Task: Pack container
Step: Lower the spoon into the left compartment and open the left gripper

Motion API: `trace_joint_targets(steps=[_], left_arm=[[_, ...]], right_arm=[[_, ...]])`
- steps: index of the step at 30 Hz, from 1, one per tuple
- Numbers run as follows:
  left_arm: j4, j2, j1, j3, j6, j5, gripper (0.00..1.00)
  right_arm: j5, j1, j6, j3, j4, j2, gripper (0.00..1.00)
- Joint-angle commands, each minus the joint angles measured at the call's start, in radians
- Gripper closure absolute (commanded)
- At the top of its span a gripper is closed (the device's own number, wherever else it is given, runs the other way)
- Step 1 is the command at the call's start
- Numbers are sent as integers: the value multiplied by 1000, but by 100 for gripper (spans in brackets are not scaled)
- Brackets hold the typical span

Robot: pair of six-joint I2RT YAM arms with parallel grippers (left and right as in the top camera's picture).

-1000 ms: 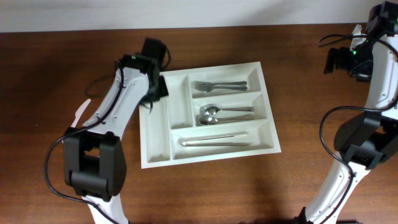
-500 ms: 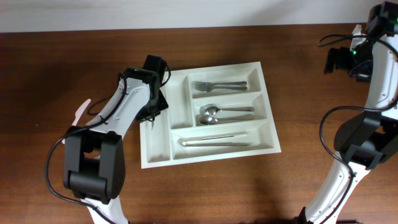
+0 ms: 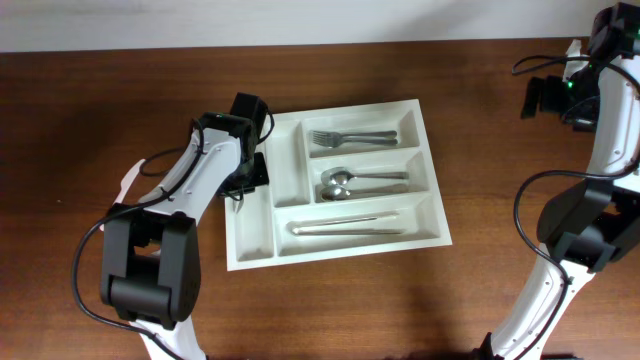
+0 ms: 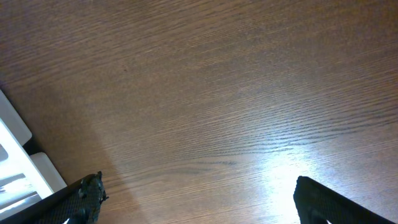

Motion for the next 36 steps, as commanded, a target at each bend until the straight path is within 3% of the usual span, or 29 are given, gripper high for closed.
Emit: trace_joint_targets(steps=[1,14,16,20,22,24,29,36], left_arm=[[2,-33,5,-14,100,-2,98],[25,-33,5,-16,139,20,98],[34,-33,5,-16,139,43,87],[51,-33,5,-16,132,63,29],[57,-33,5,-16,132,69,16],[66,-33,5,-16,132,75,7],[72,-39,5,-8,132,79,0],[74,-113,8,26,132,65,0]], right_arm=[[-6,5,8,1,-3,-2,0],[-6,5,8,1,-3,-2,1],[-6,5,8,1,-3,-2,1],[-6,5,8,1,-3,-2,1],[-6,5,8,1,-3,-2,1],[-6,5,8,1,-3,-2,1],[-6,5,8,1,-3,-2,1],[-6,5,8,1,-3,-2,1]])
